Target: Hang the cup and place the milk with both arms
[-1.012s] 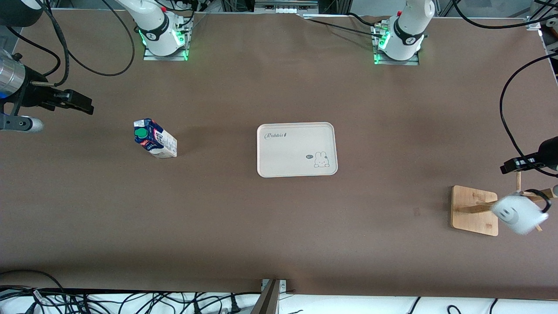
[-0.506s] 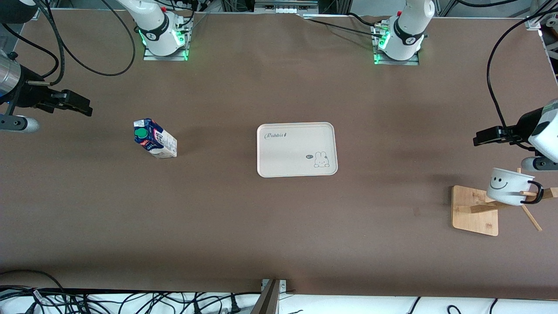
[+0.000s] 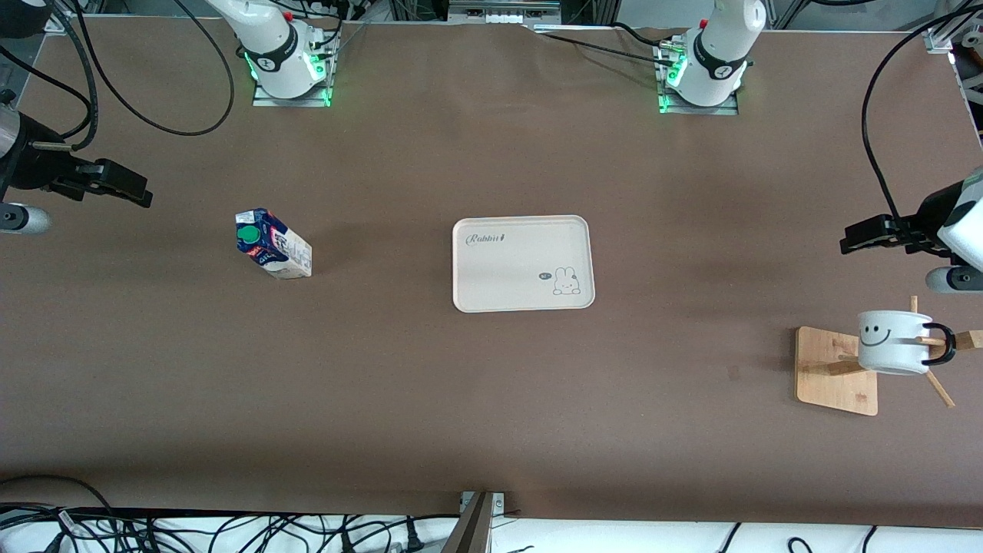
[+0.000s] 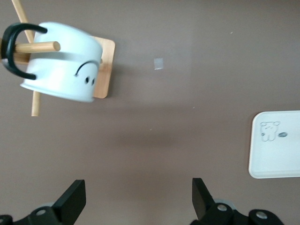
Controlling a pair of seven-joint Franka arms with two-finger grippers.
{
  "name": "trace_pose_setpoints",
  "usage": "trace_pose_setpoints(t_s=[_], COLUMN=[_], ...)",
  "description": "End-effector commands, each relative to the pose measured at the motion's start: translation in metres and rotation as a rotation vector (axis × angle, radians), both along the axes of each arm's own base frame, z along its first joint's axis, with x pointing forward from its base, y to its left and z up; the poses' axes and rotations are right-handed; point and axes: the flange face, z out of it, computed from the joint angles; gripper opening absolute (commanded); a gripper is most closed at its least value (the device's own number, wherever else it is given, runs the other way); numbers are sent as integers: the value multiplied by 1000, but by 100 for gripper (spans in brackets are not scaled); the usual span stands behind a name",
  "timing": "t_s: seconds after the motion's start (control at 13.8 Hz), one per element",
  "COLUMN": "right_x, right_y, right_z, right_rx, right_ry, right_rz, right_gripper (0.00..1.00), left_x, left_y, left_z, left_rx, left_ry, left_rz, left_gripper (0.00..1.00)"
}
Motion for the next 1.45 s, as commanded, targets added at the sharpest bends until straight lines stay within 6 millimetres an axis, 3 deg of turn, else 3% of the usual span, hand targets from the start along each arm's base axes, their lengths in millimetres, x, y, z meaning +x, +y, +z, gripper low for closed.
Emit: trace_pose_setpoints(t_s=[0.0,0.14,0.22,0.51,0.72,1.01,1.37], right_x=[-3,-5,-5,-5,-8,-13,-9], right_y=[-6,-12,-15,-31,-20,-21,-25], right_z=[-4,-2,-3,-3,3,16,0], right_rx=[-10,-12,-13,-32,-36,-31,-27], right_ry=[81,91,92,93,81,51,30], right_rz=[-14,-24,-32,-69,-53,-56,-47], right_gripper=[100,100,100,100,100,100,100], left_x=[-57,-83,-86,-83,-79,-74,-70], left_y=[-1,-7,-15,-12,-12,-9,-10], left_z=[13,19,19,23,22,19,20], left_rx=[-23,97,100,99,71,53,54], left_ry=[-116,-91,-72,-62,-65,-59,-63], left_rz=[-4,-100,-121,-124,-117,-106,-108], left_gripper=[100,100,100,100,100,100,100])
